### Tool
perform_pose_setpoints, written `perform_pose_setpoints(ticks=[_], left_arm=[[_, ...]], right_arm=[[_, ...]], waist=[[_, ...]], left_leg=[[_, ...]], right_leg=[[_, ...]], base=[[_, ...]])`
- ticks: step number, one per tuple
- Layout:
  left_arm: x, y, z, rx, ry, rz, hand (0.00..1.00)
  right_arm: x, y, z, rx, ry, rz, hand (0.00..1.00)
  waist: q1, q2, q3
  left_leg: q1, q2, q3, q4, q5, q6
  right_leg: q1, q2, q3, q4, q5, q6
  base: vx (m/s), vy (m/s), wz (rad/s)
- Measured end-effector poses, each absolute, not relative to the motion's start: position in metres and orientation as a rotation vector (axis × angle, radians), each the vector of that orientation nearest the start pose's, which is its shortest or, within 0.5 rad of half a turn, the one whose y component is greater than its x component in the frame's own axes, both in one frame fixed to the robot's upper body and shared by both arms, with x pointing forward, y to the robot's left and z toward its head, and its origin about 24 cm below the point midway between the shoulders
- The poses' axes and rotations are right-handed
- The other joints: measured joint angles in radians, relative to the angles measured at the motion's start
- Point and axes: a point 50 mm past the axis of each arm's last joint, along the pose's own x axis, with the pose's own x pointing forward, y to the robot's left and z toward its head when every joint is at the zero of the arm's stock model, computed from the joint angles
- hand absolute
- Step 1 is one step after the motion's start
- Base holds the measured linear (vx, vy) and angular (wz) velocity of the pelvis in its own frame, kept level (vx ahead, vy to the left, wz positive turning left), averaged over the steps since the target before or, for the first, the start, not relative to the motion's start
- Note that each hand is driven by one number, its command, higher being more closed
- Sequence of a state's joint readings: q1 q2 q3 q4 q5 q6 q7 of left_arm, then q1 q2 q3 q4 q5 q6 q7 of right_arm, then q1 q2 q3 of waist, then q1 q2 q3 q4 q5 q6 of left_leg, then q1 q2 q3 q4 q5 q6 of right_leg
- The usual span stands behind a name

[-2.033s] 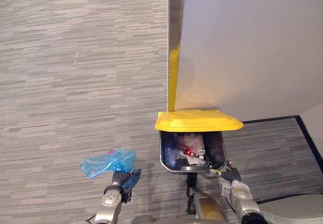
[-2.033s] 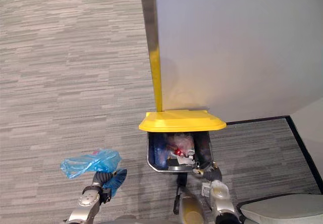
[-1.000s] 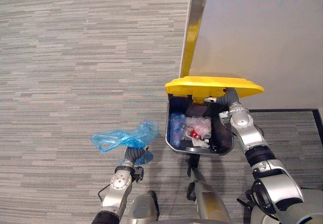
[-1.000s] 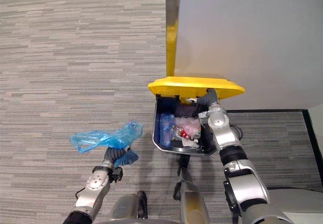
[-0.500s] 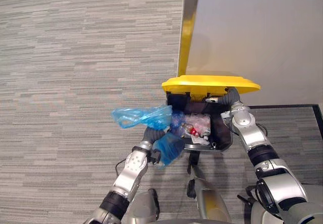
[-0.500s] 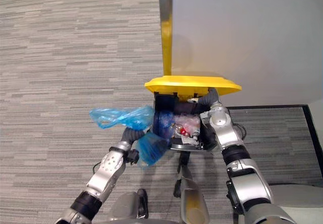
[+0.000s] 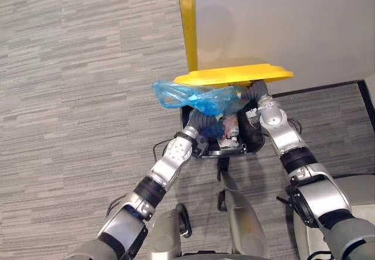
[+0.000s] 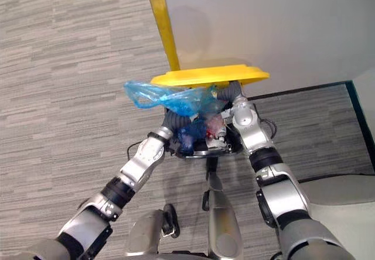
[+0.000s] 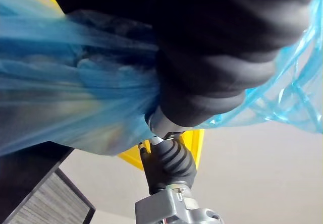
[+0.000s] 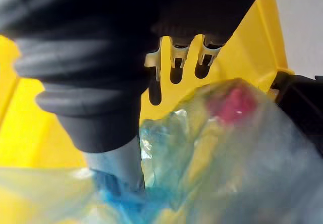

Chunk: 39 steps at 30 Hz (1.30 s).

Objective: Gather rubbish on tea table into small bin, then transfer packed bag to large trash can.

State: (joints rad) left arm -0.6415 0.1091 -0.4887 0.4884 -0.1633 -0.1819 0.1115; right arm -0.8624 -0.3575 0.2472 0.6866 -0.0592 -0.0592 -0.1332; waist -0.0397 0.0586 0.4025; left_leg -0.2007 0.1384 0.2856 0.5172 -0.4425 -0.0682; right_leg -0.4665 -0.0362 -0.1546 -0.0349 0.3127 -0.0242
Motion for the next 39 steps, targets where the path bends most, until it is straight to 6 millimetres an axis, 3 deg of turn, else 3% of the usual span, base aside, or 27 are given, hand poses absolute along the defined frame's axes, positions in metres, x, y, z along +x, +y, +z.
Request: perform_pose_setpoints(ticks=[8,14,15,22,33,39], left_arm=[[0.351,0.035,0.092,0.327,-0.154,-0.427,1.00],[0.355,0.036,0.072,0.401,-0.050,-0.420,1.00],[0.355,0.037,0.068,0.430,-0.038,-0.421,0.00],[0.357,0.048,0.052,0.503,0.039,-0.390,0.00],[0.357,0.054,0.046,0.556,0.066,-0.360,0.00],[0.355,0.057,0.042,0.545,0.081,-0.342,0.00]], right_arm=[[0.402,-0.144,0.204,-0.649,-0.342,-0.011,0.00],[0.404,-0.143,0.206,-0.694,-0.346,-0.029,0.00],[0.404,-0.142,0.206,-0.695,-0.347,-0.028,0.00],[0.403,-0.133,0.204,-0.698,-0.356,-0.012,0.00],[0.399,-0.126,0.212,-0.705,-0.411,0.008,0.00],[0.396,-0.130,0.187,-0.718,-0.354,0.025,0.00]], waist=[[-0.005,0.000,0.060],[-0.006,0.000,0.060],[-0.007,0.000,0.060],[-0.012,-0.001,0.062],[-0.011,-0.008,0.075],[-0.005,-0.008,0.075]], left_leg=[[-0.093,0.015,0.007,0.095,-0.032,0.008],[-0.147,0.017,0.005,0.136,-0.044,0.017],[-0.157,0.017,0.005,0.141,-0.045,0.018],[-0.177,0.020,0.001,0.146,-0.046,0.018],[-0.174,0.019,-0.010,0.138,-0.045,0.017],[-0.116,0.018,-0.011,0.111,-0.043,0.015]], right_leg=[[-0.063,0.006,0.015,0.002,0.025,0.001],[-0.108,0.000,0.016,0.020,0.028,0.004],[-0.117,0.000,0.017,0.022,0.028,0.004],[-0.134,0.002,0.016,0.023,0.029,0.005],[-0.132,0.001,0.015,0.023,0.032,0.009],[-0.079,0.001,0.012,0.012,0.032,0.009]], base=[[-0.07,0.001,-0.05],[-0.10,0.018,0.01],[-0.08,0.004,0.00],[-0.06,-0.002,0.00],[-0.05,0.002,0.01],[-0.03,0.006,-0.01]])
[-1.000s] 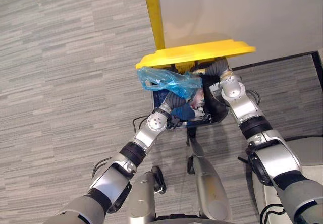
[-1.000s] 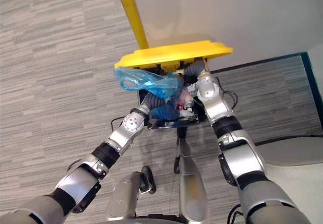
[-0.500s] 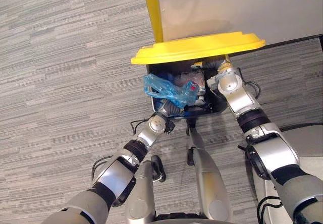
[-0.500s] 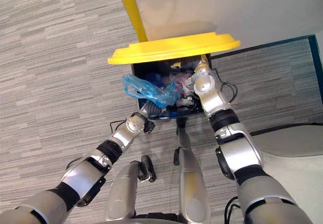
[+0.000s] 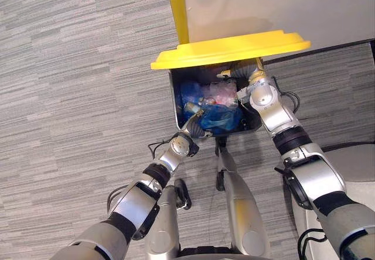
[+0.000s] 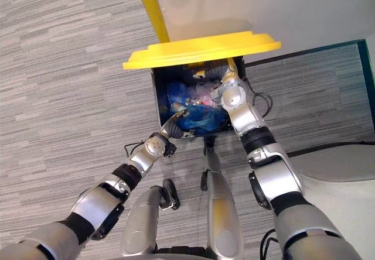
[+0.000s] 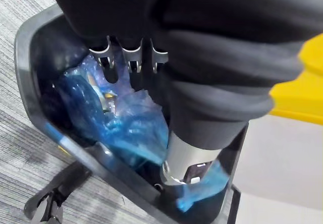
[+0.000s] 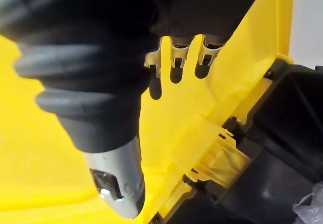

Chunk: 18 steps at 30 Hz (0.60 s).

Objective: Gather rubbish on tea table into small bin, then transfer packed bag to large trash can.

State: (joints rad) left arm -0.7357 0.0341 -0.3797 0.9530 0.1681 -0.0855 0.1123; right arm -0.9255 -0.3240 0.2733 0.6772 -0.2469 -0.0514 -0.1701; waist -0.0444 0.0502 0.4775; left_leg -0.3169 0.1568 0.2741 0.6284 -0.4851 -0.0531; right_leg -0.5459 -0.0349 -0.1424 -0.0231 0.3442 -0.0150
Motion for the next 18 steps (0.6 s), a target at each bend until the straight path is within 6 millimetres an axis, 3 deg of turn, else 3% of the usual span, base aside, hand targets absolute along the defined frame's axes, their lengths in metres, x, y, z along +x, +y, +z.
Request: perform_pose_setpoints(ticks=[7,12,18], left_arm=[[0.339,0.068,0.035,0.433,0.060,-0.321,0.00],[0.322,0.097,0.028,0.250,0.054,-0.213,0.00],[0.267,0.149,-0.029,0.070,0.253,-0.027,0.00]], right_arm=[[0.383,-0.134,0.155,-0.710,-0.297,0.069,0.00],[0.367,-0.141,0.116,-0.721,-0.207,0.094,0.00],[0.328,-0.149,0.044,-0.597,0.006,0.103,0.00]], waist=[[0.007,0.000,0.000],[0.029,0.002,-0.008],[0.056,0.004,-0.101]], left_leg=[[0.053,-0.003,-0.017,-0.032,0.011,-0.007],[0.107,-0.006,-0.027,-0.095,0.038,-0.021],[0.211,-0.001,-0.035,-0.171,0.064,-0.039]], right_leg=[[0.064,-0.002,-0.019,-0.028,0.000,0.001],[0.112,0.000,-0.038,-0.051,-0.004,0.005],[0.199,0.015,-0.056,-0.070,-0.023,0.005]], base=[[-0.04,-0.009,0.07],[0.00,-0.027,0.09],[0.02,-0.011,0.06]])
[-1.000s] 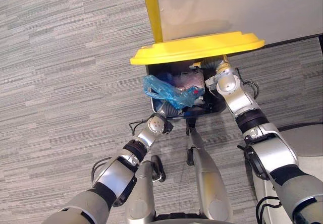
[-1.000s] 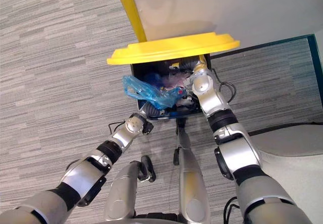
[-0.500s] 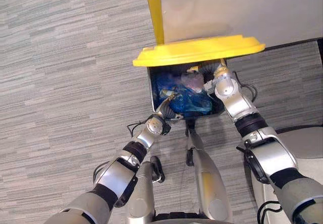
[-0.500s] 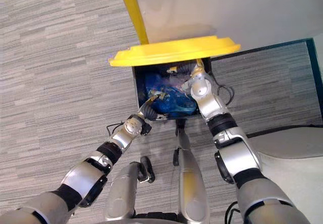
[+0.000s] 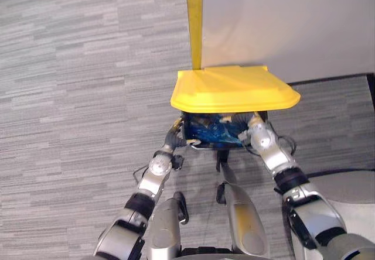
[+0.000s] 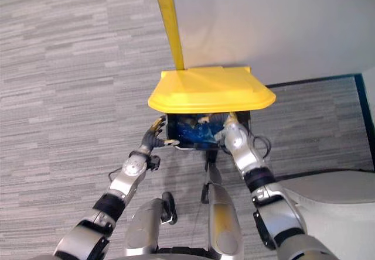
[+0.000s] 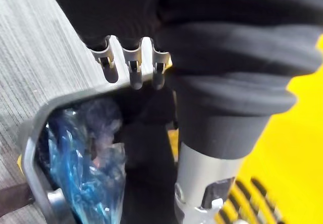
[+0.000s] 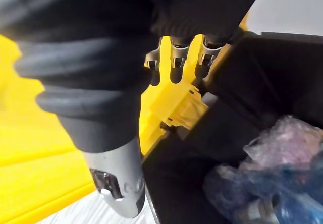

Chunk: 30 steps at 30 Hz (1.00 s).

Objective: Gather rubbish on tea table into small bin, then transfer packed bag to large trash can.

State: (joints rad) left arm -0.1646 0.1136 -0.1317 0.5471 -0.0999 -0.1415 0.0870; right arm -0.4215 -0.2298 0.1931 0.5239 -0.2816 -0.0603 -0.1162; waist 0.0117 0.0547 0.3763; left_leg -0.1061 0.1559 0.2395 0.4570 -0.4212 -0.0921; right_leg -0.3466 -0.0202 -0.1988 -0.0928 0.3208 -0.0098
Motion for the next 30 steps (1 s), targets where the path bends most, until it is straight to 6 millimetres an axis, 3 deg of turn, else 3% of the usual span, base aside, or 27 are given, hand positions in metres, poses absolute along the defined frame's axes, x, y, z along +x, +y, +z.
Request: perform_pose_setpoints(ticks=[4,10,13,18,21,22,23,24,25,26,27,28,30], left_arm=[[0.227,0.177,-0.061,0.032,0.389,0.074,0.00],[0.176,0.214,-0.102,0.026,0.613,0.236,0.00],[0.159,0.216,-0.117,0.037,0.717,0.247,0.00],[0.154,0.215,-0.123,0.040,0.752,0.245,0.00],[0.158,0.214,-0.120,0.041,0.738,0.240,0.00],[0.158,0.214,-0.120,0.040,0.737,0.241,0.00],[0.160,0.211,-0.120,0.034,0.733,0.237,0.00],[0.161,0.211,-0.120,0.036,0.731,0.234,0.00],[0.161,0.208,-0.121,0.035,0.734,0.229,0.00],[0.156,0.210,-0.121,0.044,0.742,0.230,0.00],[0.155,0.209,-0.122,0.041,0.749,0.230,0.00],[0.155,0.202,-0.123,0.022,0.751,0.223,0.00],[0.159,0.196,-0.123,0.007,0.742,0.214,0.00]], right_arm=[[0.303,-0.162,0.010,-0.538,0.130,0.073,0.00],[0.280,-0.177,-0.016,-0.471,0.236,0.011,0.00],[0.273,-0.182,-0.024,-0.443,0.277,-0.005,0.00],[0.263,-0.184,-0.039,-0.427,0.341,-0.009,0.00],[0.243,-0.185,-0.060,-0.390,0.432,-0.015,0.00],[0.233,-0.184,-0.069,-0.368,0.470,-0.022,0.00],[0.228,-0.183,-0.074,-0.339,0.495,-0.037,0.00],[0.223,-0.184,-0.078,-0.325,0.516,-0.048,0.00],[0.210,-0.185,-0.088,-0.303,0.568,-0.063,0.00],[0.197,-0.182,-0.098,-0.278,0.619,-0.065,0.00],[0.192,-0.182,-0.102,-0.270,0.638,-0.068,0.00],[0.187,-0.185,-0.105,-0.271,0.660,-0.075,0.00],[0.183,-0.188,-0.110,-0.266,0.691,-0.091,0.00]], waist=[[0.006,-0.010,-0.060],[0.005,-0.028,-0.081],[0.006,-0.035,-0.085],[0.004,-0.042,-0.088],[0.000,-0.066,-0.092],[0.006,-0.081,-0.109],[-0.003,-0.075,-0.108],[-0.011,-0.082,-0.108],[-0.019,-0.090,-0.110],[-0.017,-0.109,-0.120],[-0.015,-0.114,-0.123],[-0.015,-0.100,-0.128],[-0.016,-0.083,-0.137]], left_leg=[[0.024,-0.002,-0.029,-0.013,0.009,-0.003],[0.078,-0.015,-0.035,-0.042,0.017,-0.006],[0.098,-0.015,-0.015,-0.053,0.018,-0.005],[0.143,-0.022,0.022,-0.069,0.022,-0.004],[0.144,-0.043,0.039,-0.068,0.033,0.014],[0.128,-0.041,0.047,-0.081,0.055,0.041],[0.110,-0.026,0.059,-0.083,0.063,0.039],[0.108,-0.029,0.049,-0.088,0.072,0.037],[0.118,-0.031,0.032,-0.088,0.079,0.032],[0.118,-0.038,0.035,-0.071,0.077,0.029],[0.118,-0.043,0.035,-0.073,0.079,0.025],[0.114,-0.037,0.036,-0.103,0.091,0.006],[0.107,-0.015,0.044,-0.148,0.123,-0.006]], right_leg=[[0.037,-0.016,-0.026,-0.004,-0.011,0.012],[0.077,-0.021,-0.025,-0.004,-0.022,0.027],[0.079,-0.018,-0.011,0.003,-0.022,0.027],[0.079,-0.016,0.023,0.049,-0.028,0.033],[0.025,-0.033,0.049,0.149,-0.054,0.075],[0.005,-0.043,0.068,0.141,-0.023,0.160],[-0.084,-0.057,0.083,0.407,-0.181,0.056],[-0.115,-0.073,0.081,0.566,-0.274,0.018],[-0.109,-0.100,0.071,0.750,-0.400,0.030],[-0.092,-0.121,0.073,0.784,-0.462,0.041],[-0.084,-0.120,0.068,0.770,-0.475,0.033],[-0.050,-0.094,0.064,0.683,-0.480,0.029],[-0.027,-0.050,0.061,0.567,-0.438,0.005]], base=[[-0.03,0.025,0.21],[-0.01,0.027,0.01],[0.01,0.025,-0.14],[0.00,0.028,-0.22],[-0.08,0.004,-0.14],[-0.15,-0.082,-0.07],[-0.15,-0.097,0.05],[-0.09,-0.116,0.31],[0.00,-0.072,0.30],[0.00,-0.113,0.17],[-0.06,-0.117,-0.08],[-0.09,-0.086,-0.14],[-0.09,-0.044,-0.22]])
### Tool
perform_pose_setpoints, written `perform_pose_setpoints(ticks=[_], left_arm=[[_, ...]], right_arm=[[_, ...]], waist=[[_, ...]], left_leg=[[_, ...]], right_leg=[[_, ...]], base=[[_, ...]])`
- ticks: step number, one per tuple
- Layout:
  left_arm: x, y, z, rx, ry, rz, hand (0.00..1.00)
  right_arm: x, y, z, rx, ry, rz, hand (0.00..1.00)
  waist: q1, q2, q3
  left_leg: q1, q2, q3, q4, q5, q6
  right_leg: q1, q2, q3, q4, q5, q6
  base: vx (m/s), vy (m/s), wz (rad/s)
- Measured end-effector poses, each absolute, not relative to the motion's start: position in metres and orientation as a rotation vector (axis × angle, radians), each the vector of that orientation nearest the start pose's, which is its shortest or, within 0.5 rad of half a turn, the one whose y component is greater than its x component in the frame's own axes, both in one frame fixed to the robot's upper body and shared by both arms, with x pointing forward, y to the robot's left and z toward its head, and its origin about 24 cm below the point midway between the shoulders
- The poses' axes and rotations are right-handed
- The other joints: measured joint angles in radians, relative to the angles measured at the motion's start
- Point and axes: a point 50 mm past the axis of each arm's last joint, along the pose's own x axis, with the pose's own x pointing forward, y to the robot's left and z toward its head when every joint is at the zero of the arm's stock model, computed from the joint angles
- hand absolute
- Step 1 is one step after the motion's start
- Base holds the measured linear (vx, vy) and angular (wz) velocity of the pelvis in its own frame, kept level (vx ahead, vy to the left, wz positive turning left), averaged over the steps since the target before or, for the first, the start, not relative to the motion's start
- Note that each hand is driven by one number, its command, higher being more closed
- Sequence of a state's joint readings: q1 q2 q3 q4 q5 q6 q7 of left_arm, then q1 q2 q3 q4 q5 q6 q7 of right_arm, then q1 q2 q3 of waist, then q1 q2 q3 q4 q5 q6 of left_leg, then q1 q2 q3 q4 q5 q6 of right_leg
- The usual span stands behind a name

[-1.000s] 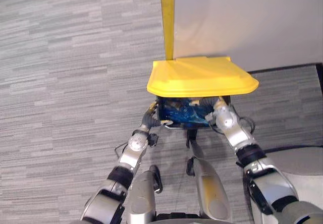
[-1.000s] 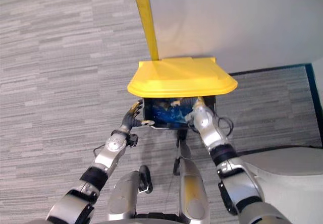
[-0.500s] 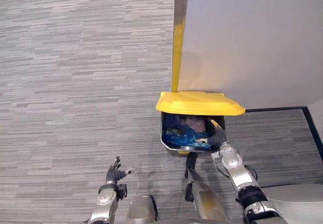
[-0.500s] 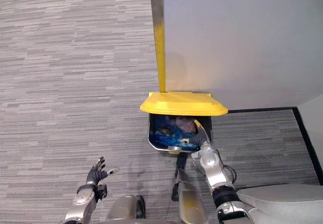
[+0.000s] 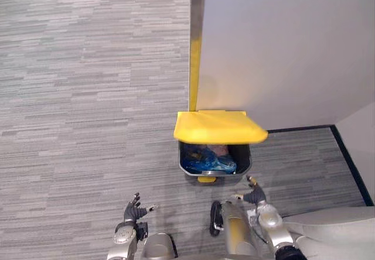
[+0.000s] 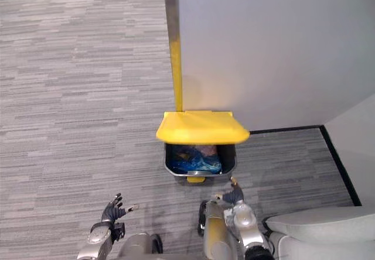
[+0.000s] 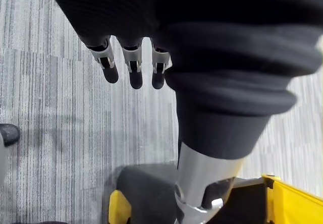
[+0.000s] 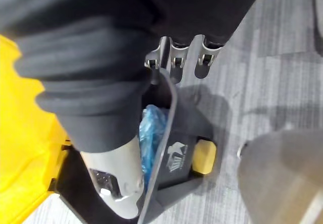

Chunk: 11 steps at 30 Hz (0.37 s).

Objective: Gather rubbish on tea table into small bin, then transfer packed bag to large trash can.

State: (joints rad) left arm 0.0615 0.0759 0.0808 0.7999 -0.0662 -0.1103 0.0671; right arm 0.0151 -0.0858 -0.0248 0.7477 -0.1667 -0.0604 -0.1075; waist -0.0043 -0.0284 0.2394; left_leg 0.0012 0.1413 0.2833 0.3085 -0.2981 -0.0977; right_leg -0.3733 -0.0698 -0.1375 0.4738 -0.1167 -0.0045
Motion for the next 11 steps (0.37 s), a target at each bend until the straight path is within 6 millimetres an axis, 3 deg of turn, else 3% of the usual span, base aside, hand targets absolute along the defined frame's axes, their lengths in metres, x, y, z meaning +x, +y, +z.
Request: perform_pose_setpoints(ticks=[5,11], left_arm=[[0.169,0.197,-0.117,0.013,0.707,0.211,0.00],[0.162,0.198,-0.121,0.014,0.731,0.219,0.00]], right_arm=[[0.163,-0.203,-0.122,-0.249,0.783,-0.162,0.00],[0.148,-0.213,-0.127,-0.240,0.822,-0.224,0.00]], waist=[[-0.010,0.001,-0.004],[-0.007,0.037,-0.018]], left_leg=[[-0.016,0.017,-0.006,-0.060,0.054,-0.013],[-0.003,0.014,-0.050,-0.106,0.097,-0.011]], right_leg=[[0.024,0.033,-0.017,-0.132,0.084,-0.022],[0.097,0.033,-0.060,-0.241,0.140,-0.018]], base=[[-0.08,-0.062,-0.02],[-0.03,-0.001,0.22]])
